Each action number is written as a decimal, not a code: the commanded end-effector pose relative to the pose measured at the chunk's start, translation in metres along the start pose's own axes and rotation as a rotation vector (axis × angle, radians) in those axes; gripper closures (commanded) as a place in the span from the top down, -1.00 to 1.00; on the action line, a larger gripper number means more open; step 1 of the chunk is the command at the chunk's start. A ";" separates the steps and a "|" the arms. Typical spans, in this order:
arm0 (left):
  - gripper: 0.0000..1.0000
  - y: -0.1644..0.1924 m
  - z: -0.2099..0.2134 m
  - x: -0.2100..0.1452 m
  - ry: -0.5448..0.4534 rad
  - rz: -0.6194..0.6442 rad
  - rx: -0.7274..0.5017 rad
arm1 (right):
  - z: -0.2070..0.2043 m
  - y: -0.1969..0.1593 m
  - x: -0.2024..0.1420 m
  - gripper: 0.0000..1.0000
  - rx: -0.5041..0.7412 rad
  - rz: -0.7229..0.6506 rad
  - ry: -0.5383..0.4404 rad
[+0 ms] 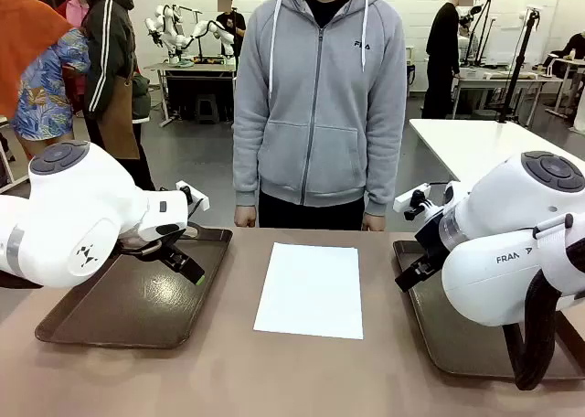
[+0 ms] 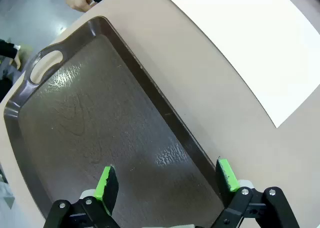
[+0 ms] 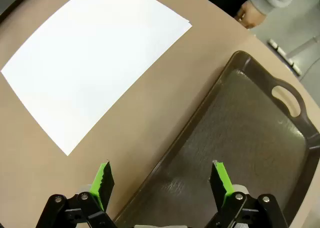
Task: Sort the A4 documents.
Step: Receive the A4 Paper.
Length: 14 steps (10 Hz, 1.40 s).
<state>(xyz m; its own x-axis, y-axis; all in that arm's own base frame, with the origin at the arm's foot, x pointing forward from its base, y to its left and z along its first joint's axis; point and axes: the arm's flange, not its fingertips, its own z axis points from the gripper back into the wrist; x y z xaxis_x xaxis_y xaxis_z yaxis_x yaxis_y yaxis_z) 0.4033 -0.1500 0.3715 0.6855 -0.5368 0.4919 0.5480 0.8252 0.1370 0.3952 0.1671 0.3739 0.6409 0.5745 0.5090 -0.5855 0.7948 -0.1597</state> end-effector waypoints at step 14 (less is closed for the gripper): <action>1.00 0.000 0.000 0.000 0.000 0.000 0.000 | 0.000 0.000 0.000 1.00 0.000 0.000 0.000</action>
<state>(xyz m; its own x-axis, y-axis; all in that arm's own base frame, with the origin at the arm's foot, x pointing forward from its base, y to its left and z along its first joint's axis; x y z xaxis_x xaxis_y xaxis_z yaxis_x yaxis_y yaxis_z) 0.4029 -0.1510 0.3715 0.6843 -0.5386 0.4916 0.5495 0.8240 0.1381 0.3952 0.1672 0.3739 0.6406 0.5750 0.5089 -0.5858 0.7945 -0.1603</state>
